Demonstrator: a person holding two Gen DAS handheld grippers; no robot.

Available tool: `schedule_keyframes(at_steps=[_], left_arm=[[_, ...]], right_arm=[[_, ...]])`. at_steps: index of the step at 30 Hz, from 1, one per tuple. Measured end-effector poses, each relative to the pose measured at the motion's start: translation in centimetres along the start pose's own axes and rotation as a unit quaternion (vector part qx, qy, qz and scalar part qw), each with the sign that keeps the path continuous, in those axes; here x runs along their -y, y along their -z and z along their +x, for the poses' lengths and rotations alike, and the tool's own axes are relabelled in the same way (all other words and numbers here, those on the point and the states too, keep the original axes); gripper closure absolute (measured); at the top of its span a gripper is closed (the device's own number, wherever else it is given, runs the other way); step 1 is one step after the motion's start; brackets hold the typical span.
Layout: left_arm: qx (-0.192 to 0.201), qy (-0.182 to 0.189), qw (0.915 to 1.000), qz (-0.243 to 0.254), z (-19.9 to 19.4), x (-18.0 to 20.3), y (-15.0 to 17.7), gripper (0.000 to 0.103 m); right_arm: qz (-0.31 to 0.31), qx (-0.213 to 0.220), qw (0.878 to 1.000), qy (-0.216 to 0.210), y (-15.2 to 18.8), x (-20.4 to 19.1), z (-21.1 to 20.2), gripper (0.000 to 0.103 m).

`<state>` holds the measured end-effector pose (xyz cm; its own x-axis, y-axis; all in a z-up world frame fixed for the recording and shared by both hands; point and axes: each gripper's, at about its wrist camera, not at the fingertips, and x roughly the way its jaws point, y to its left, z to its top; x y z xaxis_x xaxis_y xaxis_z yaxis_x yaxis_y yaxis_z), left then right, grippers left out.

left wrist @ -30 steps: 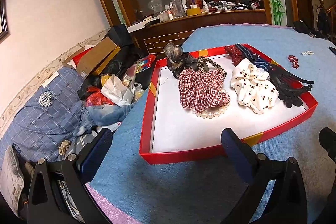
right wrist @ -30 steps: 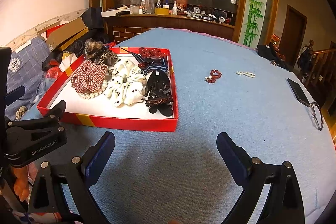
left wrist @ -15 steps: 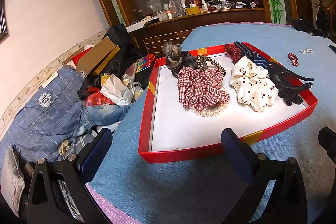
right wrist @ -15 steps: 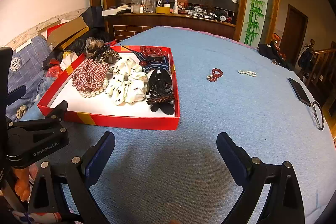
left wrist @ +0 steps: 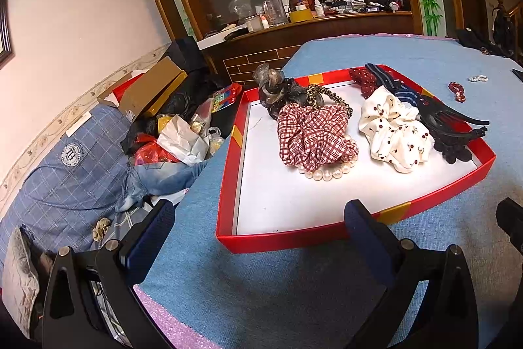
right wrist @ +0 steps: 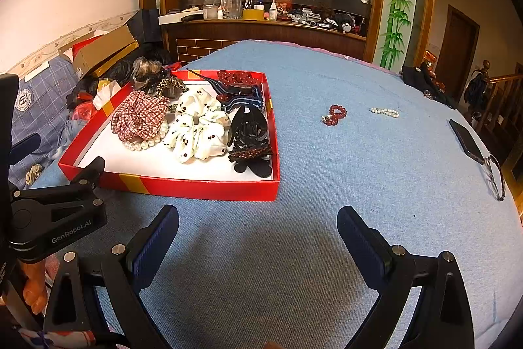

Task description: Organize jewelry

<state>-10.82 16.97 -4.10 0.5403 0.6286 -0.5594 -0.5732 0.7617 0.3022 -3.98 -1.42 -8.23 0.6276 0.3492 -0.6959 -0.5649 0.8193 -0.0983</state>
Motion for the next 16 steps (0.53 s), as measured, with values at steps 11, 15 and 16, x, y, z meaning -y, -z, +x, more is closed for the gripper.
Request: schedule_keyframes(at_steps=[11,15,16], left_arm=[[0.003,-0.013,0.9999,-0.002,-0.3,-0.2,-0.1,0.000],[0.022,-0.012,0.9995,0.021,-1.3,0.9,-1.1,0.000],[0.027,-0.004,0.9993,0.025,-1.7,1.3,-1.4,0.000]], right_arm=[[0.007,0.001,1.000,-0.002,0.2,0.3,0.0,0.003],[0.033,0.006,0.999,-0.001,0.0,2.0,-0.4,0.004],[0.040,0.006,0.999,0.000,0.0,2.7,-0.5,0.004]])
